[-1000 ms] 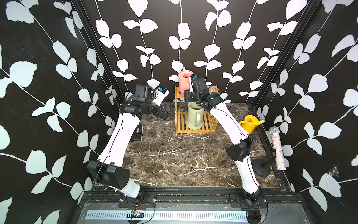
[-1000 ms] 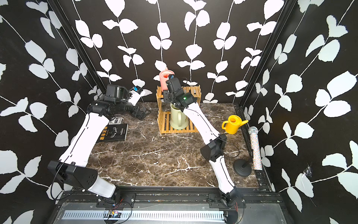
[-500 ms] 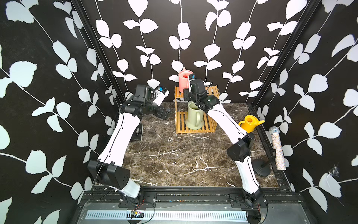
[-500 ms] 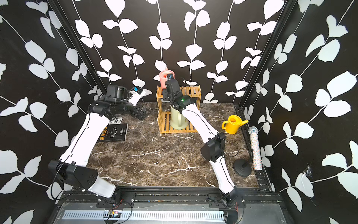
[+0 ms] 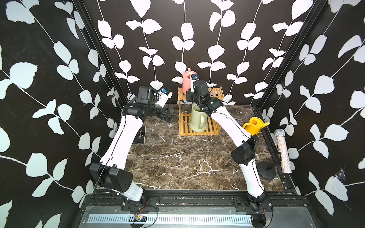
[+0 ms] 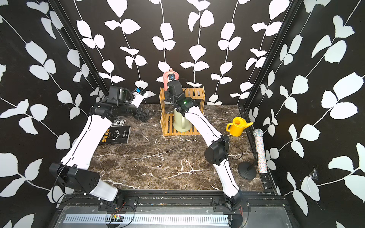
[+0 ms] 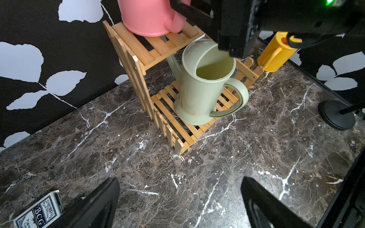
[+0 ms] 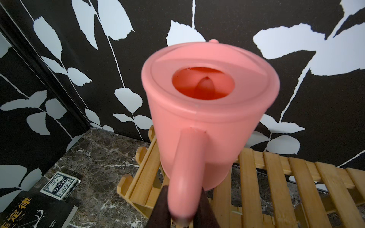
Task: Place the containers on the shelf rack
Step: 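Place the container on the shelf.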
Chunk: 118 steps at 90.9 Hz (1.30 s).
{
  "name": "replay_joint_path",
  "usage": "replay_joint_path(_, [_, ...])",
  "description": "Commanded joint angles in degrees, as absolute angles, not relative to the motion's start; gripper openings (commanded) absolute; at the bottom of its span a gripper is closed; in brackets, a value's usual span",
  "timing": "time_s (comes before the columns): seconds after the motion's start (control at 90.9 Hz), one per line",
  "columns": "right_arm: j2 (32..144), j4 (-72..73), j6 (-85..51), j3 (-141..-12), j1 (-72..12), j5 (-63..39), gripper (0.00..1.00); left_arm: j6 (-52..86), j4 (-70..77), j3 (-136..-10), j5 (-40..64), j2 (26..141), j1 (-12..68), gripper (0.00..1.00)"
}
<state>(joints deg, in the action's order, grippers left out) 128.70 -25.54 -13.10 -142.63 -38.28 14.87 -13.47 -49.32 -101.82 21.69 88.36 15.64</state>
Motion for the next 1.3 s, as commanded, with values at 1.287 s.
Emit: replay_joint_path(1.287, [120.68,-23.37,-9.53,-135.65,-41.39,19.42,0.4,-12.83,-47.92,-100.07,22.72,86.93,15.38,0.98])
